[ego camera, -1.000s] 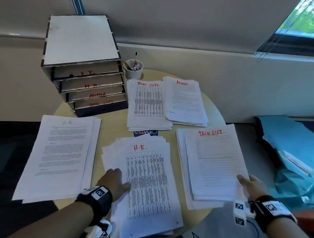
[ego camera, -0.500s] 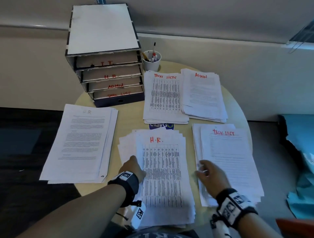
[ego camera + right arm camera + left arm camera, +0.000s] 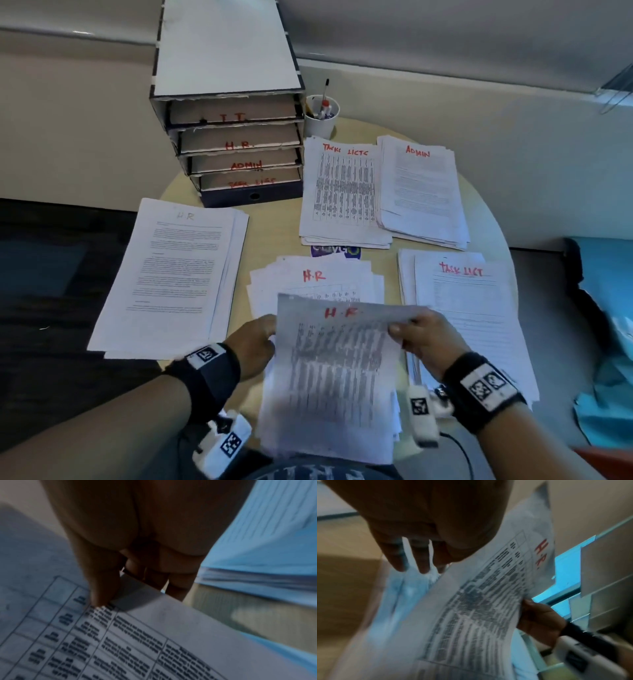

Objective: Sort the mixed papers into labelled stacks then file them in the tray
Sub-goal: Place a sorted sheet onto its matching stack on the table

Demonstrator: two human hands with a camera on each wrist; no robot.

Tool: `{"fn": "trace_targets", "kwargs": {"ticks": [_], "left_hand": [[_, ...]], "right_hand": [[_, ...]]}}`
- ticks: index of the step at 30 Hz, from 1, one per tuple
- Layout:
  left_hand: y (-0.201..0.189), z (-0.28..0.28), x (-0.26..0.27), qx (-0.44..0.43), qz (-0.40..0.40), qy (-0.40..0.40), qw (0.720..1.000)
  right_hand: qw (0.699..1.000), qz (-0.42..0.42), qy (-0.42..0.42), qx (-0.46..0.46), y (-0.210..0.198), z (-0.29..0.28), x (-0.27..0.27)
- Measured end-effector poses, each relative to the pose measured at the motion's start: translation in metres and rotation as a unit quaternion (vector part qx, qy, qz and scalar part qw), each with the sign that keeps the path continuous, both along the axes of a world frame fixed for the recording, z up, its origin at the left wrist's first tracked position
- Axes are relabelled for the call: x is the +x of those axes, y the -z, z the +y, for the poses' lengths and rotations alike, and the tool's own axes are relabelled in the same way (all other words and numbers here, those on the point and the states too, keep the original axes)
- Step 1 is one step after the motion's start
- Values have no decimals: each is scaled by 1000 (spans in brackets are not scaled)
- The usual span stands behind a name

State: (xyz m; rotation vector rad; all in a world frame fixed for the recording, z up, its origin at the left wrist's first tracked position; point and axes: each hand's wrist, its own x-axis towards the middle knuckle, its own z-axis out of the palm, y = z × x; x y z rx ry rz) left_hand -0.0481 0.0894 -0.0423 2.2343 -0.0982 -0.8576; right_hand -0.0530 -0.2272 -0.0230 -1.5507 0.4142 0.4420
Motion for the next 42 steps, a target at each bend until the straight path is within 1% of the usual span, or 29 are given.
{"fn": "trace_targets", "kwargs": {"ticks": [1,2,3,4,5,7,9,11,14,17,20,22,24,25,28,29,30,31,32,34,35,37,39,41,42], "left_hand": [[6,2,4,20,-5,-15,1000],[9,0,7,65,-9,-52,996],[13,-2,10,134,-15,-91,987],[14,-6,13,183,1,-118,976],[11,-12,15,207,19,-132,969],[15,-23,19,218,32,-149,964],[17,-29,20,210,35,-163,963],[22,-29,21,197,36,-184,962],[22,-28,18,183,11,-197,963],[29,-18,13,139,-15,-211,967],[30,-6,8,56,-69,-214,973],[25,1,3,-31,-78,-228,970],[13,6,-1,-127,-33,-219,967],[9,8,-3,-151,-5,-196,969],[1,13,-5,-167,49,-97,980],[2,13,-3,-158,54,-88,982],[6,14,0,-134,44,-97,985],[13,14,6,-99,13,-117,988],[21,12,12,-45,-24,-145,988],[27,7,21,90,-46,-181,978],[30,2,22,155,-35,-180,971],[28,-8,24,228,-8,-163,960],[33,-16,25,242,3,-150,959],[39,-16,27,220,17,-159,962],[42,-14,29,201,22,-177,963]], "right_hand": [[1000,11,2,22,3,-6,-4],[999,17,11,39,7,-12,-9],[999,21,18,43,13,-15,-14],[999,22,29,35,21,-19,-19],[999,19,40,30,27,-20,-24],[996,17,73,45,34,-19,-28],[995,12,82,55,31,-12,-30],[996,8,71,51,27,-6,-31],[997,14,68,46,25,-7,-32],[995,12,78,63,21,-8,-34],[993,-6,92,69,16,-10,-36],[997,-22,69,19,16,-10,-34],[998,-40,33,-42,13,-5,-30],[998,-46,23,-47,12,-2,-28],[998,-59,28,-15,7,9,-22],[997,-64,29,-20,7,11,-21],[996,-71,34,-31,7,13,-20],[996,-73,42,-36,9,13,-20],[996,-65,60,-28,11,12,-20],[992,-34,118,32,15,10,-21],[987,-25,143,68,16,8,-21],[978,-17,178,109,19,6,-21],[974,-14,199,107,21,2,-21],[981,-14,181,72,25,-1,-23],[985,-14,165,51,26,-2,-24]]}}
